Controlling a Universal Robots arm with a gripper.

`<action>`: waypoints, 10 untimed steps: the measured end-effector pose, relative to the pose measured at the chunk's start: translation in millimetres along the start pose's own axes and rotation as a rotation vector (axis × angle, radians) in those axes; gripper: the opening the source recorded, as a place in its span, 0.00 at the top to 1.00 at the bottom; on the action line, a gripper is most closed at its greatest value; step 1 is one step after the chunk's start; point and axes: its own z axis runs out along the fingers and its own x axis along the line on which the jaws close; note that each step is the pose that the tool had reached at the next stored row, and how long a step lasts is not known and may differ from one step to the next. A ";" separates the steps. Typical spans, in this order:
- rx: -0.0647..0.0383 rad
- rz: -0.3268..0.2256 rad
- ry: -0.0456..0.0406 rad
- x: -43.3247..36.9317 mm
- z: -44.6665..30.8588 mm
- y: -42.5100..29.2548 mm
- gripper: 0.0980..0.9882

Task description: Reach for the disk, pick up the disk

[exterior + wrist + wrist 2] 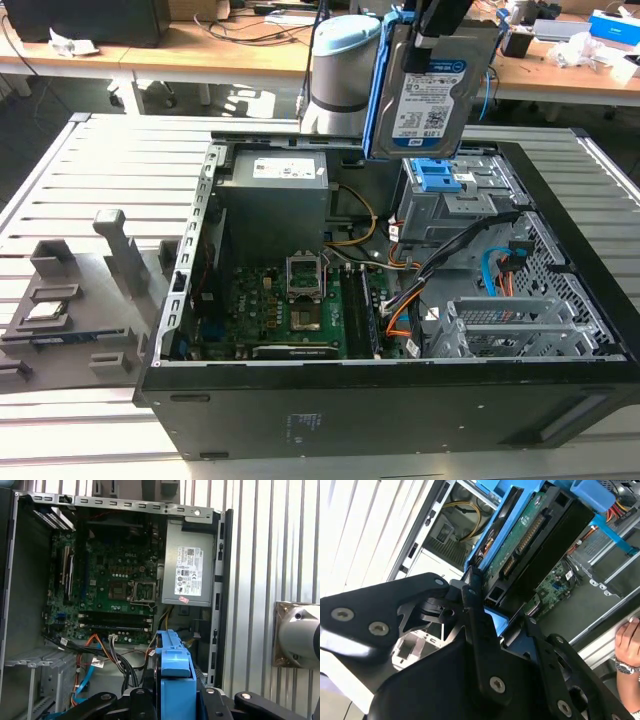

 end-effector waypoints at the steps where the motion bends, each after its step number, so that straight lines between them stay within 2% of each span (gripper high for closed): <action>1: 0.000 0.000 0.0000 0.2 -0.1 -3.1 0.70; 3: 0.000 0.000 0.0000 0.3 -0.3 -6.5 0.70; 8: 0.000 0.000 -0.0001 0.7 -0.3 -6.6 0.70; 10: 0.000 0.000 0.0001 5.6 -0.4 -6.3 0.70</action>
